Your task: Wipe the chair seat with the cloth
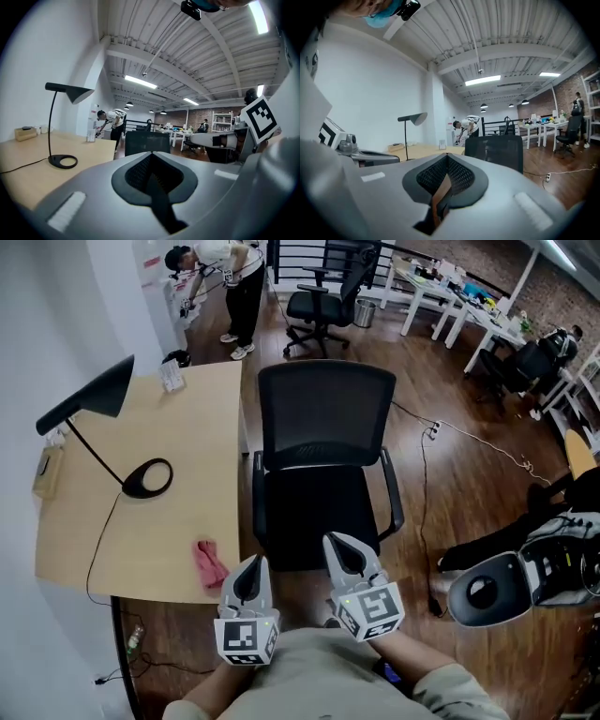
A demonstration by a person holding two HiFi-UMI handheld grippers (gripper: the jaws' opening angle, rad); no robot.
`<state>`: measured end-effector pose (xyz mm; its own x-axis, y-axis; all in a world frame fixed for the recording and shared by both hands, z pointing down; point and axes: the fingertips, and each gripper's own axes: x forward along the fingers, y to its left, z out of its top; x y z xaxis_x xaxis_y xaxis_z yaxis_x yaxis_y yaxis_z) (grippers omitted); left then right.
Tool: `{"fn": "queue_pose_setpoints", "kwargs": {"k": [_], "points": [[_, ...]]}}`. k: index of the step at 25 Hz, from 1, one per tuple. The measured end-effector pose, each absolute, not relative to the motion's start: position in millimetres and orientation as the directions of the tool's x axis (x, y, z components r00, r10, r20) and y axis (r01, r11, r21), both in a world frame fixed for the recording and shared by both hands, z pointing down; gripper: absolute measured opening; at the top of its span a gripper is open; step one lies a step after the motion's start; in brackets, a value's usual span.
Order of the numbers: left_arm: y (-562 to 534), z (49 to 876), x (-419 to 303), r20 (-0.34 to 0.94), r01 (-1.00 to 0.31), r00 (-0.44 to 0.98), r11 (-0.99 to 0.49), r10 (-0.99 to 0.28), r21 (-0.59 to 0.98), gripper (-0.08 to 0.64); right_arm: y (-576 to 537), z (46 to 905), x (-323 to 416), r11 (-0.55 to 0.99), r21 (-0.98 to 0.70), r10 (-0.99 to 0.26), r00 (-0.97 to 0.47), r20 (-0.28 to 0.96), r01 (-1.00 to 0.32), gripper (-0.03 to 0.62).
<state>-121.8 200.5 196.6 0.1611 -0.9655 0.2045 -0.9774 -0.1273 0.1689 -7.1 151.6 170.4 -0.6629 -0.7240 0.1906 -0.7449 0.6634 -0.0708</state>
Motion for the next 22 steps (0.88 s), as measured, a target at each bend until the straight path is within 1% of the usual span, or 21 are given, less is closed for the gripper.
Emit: {"fn": "queue_pose_setpoints", "kwargs": {"k": [6, 9, 13, 15, 18, 22], "points": [[217.9, 161.3, -45.4, 0.187, -0.973, 0.225, -0.212, -0.956, 0.091, 0.003, 176.5, 119.0, 72.0, 0.663, -0.034, -0.743, -0.663, 0.093, -0.748, 0.000], [235.0, 145.6, -15.3, 0.165, -0.981, 0.192, -0.190, -0.967, 0.027, 0.003, 191.4, 101.1, 118.4, 0.648, -0.046, -0.758, -0.650, 0.050, -0.760, 0.000], [262.6, 147.3, 13.7, 0.171, -0.990, 0.131, -0.139, -0.977, -0.032, 0.003, 214.0, 93.7, 171.9, 0.621, -0.085, -0.782, -0.623, 0.008, -0.779, 0.000], [278.9, 154.8, 22.7, 0.176, -0.994, 0.101, -0.107, -0.979, -0.027, 0.003, 230.8, 100.3, 187.1, 0.620, -0.090, -0.782, -0.623, 0.008, -0.779, 0.000], [288.8, 164.7, 29.8, 0.195, -0.997, 0.069, -0.075, -0.978, -0.020, 0.003, 238.6, 116.6, 193.5, 0.635, -0.085, -0.767, -0.640, 0.041, -0.768, 0.000], [298.0, 171.8, 35.1, 0.204, -0.995, 0.070, -0.082, -0.976, -0.050, 0.003, 242.6, 134.6, 201.5, 0.633, -0.100, -0.764, -0.640, 0.076, -0.768, 0.000]]}}
